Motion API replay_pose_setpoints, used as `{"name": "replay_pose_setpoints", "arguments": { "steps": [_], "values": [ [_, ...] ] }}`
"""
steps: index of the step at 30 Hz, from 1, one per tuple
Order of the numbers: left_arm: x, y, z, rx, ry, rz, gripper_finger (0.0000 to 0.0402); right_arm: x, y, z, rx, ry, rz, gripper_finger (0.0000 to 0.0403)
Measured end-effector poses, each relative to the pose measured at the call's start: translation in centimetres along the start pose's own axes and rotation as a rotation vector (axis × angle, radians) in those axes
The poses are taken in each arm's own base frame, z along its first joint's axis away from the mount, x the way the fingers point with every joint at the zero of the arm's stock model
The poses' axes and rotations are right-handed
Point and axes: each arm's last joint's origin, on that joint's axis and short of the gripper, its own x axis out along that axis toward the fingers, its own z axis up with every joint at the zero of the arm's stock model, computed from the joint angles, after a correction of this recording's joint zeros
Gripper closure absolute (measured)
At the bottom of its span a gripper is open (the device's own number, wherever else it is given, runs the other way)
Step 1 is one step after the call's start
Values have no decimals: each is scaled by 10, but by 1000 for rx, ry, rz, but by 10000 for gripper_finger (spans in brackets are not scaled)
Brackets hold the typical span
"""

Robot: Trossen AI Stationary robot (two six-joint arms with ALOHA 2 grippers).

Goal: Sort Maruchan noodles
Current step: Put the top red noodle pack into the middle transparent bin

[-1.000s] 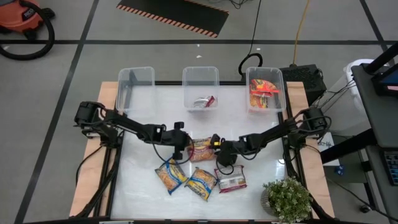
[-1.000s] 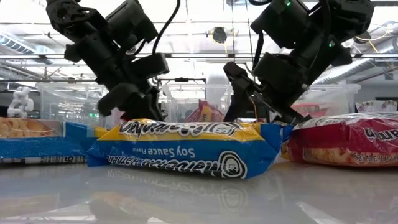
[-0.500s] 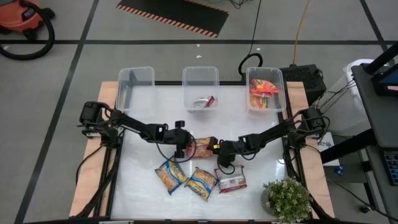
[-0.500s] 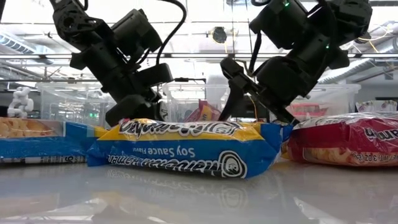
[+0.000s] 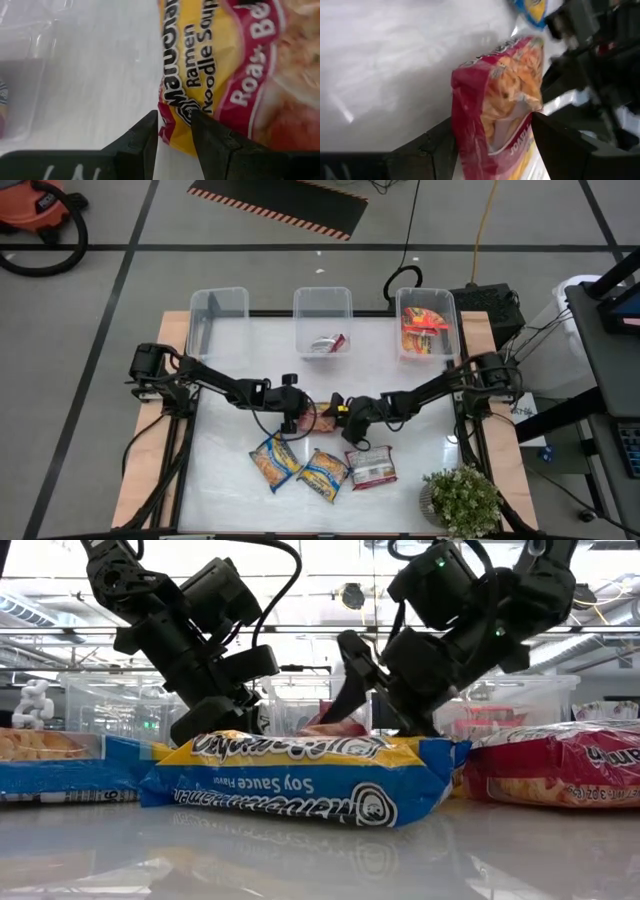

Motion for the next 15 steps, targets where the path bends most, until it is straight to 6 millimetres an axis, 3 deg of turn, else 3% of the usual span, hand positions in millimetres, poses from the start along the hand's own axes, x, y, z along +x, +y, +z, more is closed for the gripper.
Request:
{"name": "replay_pose_setpoints", "arguments": {
  "steps": [9,15],
  "values": [
    [0,0,0,-4,-7,1,279,11,0,0,6,-41,-85,170],
    [0,0,3,-33,-38,5,279,12,-2,-10,155,-19,-76,200]
  ]
}}
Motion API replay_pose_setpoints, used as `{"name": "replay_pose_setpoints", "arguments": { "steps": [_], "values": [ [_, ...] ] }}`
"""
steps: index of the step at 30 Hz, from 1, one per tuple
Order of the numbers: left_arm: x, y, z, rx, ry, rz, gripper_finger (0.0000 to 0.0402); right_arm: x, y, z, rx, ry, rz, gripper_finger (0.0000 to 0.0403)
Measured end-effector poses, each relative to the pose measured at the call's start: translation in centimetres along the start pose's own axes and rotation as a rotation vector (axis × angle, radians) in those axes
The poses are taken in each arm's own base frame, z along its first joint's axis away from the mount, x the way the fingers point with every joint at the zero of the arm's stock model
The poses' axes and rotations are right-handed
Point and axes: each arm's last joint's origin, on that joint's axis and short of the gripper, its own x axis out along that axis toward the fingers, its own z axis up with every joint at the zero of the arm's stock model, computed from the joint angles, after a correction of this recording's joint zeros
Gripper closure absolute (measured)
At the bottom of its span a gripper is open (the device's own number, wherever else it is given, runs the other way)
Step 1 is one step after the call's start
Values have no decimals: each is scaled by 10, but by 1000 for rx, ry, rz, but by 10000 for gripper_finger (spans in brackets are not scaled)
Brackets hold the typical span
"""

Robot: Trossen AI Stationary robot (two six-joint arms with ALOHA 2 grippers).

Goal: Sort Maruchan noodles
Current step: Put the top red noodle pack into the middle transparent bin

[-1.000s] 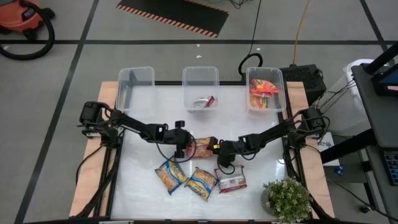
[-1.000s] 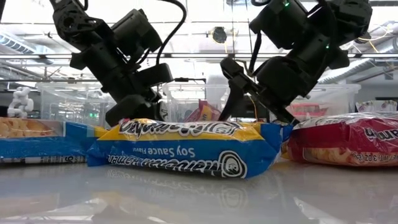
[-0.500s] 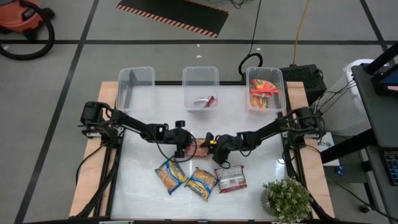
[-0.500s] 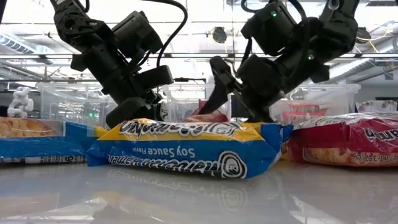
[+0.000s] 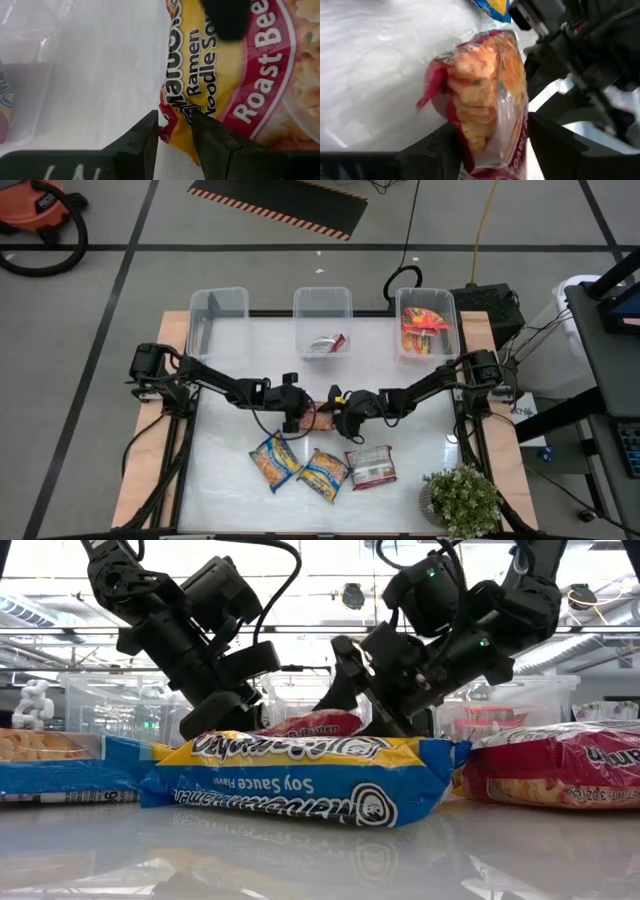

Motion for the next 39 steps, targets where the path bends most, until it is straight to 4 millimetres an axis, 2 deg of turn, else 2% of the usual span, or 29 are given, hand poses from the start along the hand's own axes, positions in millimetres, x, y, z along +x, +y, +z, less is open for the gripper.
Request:
{"name": "replay_pose_setpoints", "arguments": {
  "steps": [8,12,15,21,24,28,33,39],
  "values": [
    [-1,0,2,-56,-23,-1,279,0,1,-1,96,-28,34,275],
    [-12,4,12,-104,-64,12,279,-1,1,0,115,-27,31,290],
    [-31,9,20,-123,-93,59,279,-2,-1,2,146,-33,26,287],
    [-87,17,35,-187,-187,135,262,-14,-5,12,198,-24,28,282],
    [-109,16,35,-249,-198,118,259,-25,-13,23,225,-5,-15,289],
    [-124,10,29,-342,-155,86,259,-47,-27,39,269,13,-91,289],
    [-127,-12,16,-343,-116,89,259,-83,-48,57,325,23,-229,286],
    [-130,-37,8,-329,-158,139,259,-122,-74,72,384,-5,-391,287]
  ]
}}
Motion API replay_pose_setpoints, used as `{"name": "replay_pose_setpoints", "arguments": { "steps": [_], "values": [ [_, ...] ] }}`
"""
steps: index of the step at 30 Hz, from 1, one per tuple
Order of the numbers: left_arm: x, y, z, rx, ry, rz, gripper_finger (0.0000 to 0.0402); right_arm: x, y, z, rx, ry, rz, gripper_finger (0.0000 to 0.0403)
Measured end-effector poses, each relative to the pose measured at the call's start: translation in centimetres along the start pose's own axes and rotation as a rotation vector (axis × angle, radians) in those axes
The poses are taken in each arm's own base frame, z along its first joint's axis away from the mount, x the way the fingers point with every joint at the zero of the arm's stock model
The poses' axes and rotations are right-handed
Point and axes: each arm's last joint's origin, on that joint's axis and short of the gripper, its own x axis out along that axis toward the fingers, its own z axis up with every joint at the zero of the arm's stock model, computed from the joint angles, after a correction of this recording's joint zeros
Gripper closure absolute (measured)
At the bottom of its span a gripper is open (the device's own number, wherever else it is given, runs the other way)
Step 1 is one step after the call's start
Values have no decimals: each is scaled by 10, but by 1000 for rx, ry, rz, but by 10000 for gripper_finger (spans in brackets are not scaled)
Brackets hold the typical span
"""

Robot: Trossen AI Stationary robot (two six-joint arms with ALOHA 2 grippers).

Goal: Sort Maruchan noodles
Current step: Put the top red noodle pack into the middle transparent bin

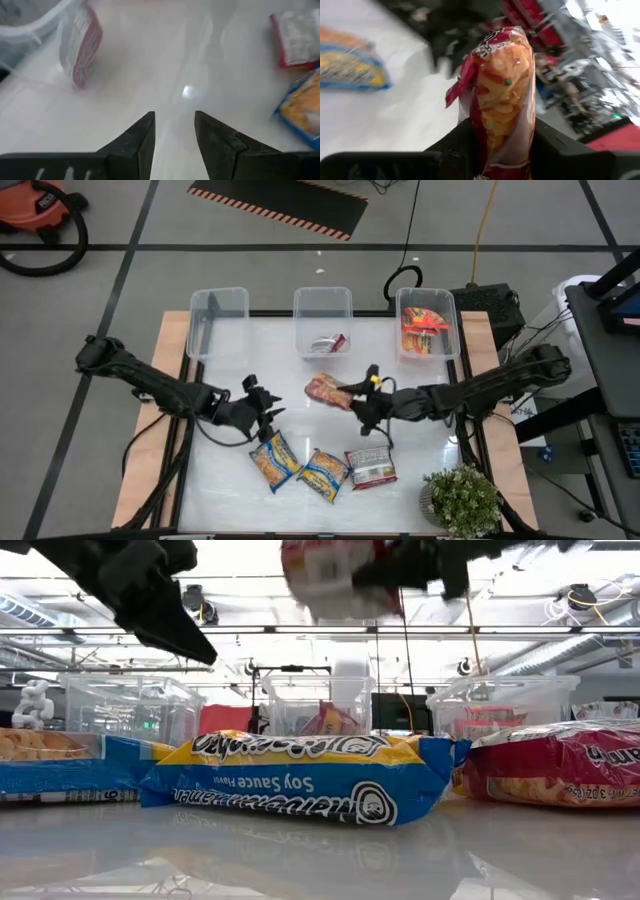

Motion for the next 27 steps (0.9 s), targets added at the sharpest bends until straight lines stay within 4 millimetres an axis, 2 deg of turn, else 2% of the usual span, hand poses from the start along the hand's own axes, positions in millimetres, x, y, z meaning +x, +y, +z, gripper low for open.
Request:
{"name": "replay_pose_setpoints", "arguments": {
  "steps": [7,11,15,20,27],
  "values": [
    [-7,-17,-7,-22,-115,-59,259,-1,-34,29,-91,-26,-137,287],
    [-9,-21,-11,-37,-159,-85,259,5,-67,38,-108,37,-194,287],
    [-8,-22,-13,-76,-207,-105,259,14,-101,39,-98,119,-262,287],
    [-8,-22,-12,-80,-247,-110,259,38,-126,27,-164,196,-301,287],
    [-8,-22,-13,-78,-243,-107,259,84,-132,-15,-243,346,-225,287]
  ]
}}
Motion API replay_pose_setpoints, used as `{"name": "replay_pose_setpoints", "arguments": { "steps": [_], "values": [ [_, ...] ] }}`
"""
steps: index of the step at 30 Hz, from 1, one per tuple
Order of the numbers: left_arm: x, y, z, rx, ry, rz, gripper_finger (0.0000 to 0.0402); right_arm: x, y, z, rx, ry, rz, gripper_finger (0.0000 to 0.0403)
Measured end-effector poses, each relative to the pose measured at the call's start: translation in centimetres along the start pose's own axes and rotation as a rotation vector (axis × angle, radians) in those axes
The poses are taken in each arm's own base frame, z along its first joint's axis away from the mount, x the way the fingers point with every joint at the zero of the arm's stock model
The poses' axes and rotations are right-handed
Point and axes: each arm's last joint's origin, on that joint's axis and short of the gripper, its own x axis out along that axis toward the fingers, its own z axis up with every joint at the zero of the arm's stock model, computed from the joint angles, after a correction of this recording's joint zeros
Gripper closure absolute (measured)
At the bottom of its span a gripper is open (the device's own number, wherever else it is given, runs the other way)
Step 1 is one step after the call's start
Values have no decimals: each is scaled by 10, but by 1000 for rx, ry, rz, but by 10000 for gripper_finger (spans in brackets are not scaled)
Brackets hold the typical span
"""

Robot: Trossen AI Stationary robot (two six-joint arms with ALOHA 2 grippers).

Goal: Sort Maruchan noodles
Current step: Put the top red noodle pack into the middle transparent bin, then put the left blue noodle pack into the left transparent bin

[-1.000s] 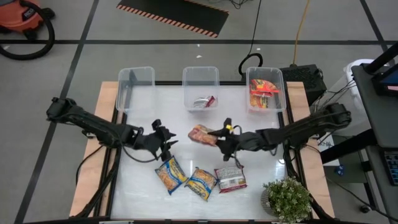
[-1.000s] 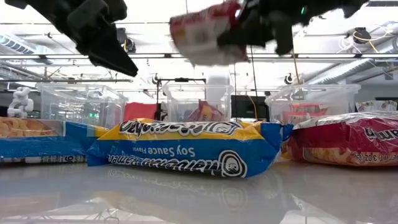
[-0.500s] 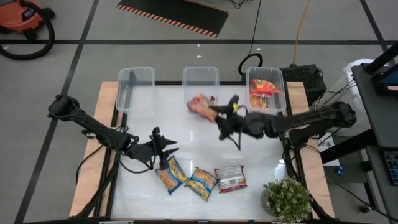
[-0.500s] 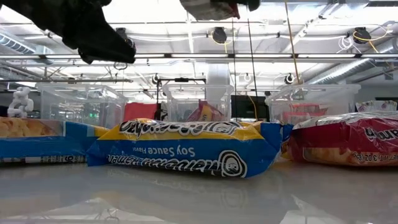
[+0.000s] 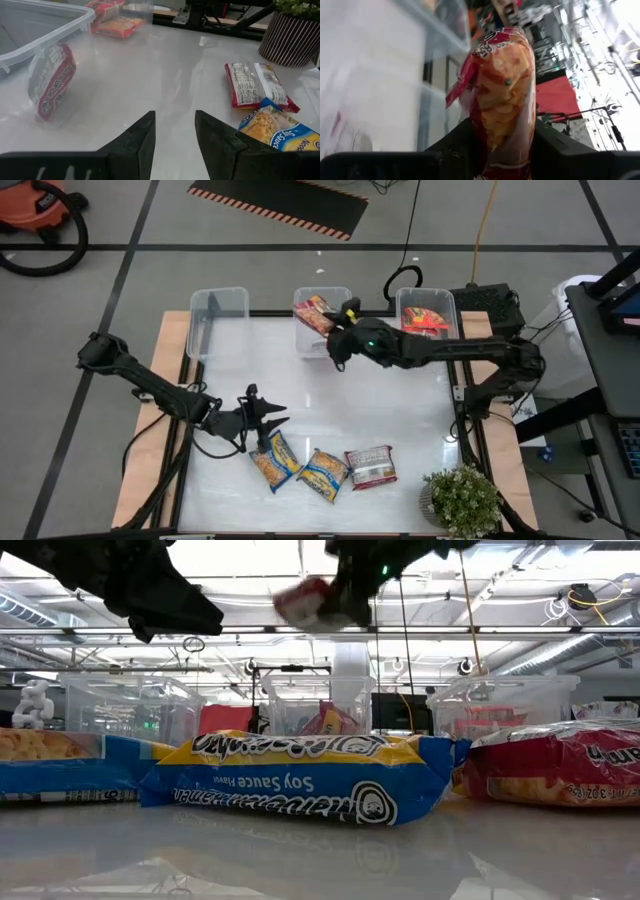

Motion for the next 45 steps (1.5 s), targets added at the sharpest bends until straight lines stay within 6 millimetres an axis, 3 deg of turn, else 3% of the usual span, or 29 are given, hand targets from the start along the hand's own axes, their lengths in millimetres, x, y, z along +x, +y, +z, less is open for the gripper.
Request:
{"name": "replay_pose_setpoints", "arguments": {
  "steps": [8,14,22,35,41,45],
  "values": [
    [1,1,-1,17,7,8,259,33,22,-23,-109,115,60,287],
    [2,4,0,19,14,25,259,38,29,-32,-161,162,120,281],
    [5,8,-1,25,30,47,259,37,30,-33,-185,188,134,242],
    [4,7,-1,-22,31,36,259,32,33,-33,-158,216,166,201],
    [4,7,-2,-39,38,16,259,17,19,-27,-61,178,146,171],
    [3,5,-2,-37,41,1,259,-5,6,-17,54,137,129,163]
  ]
}}
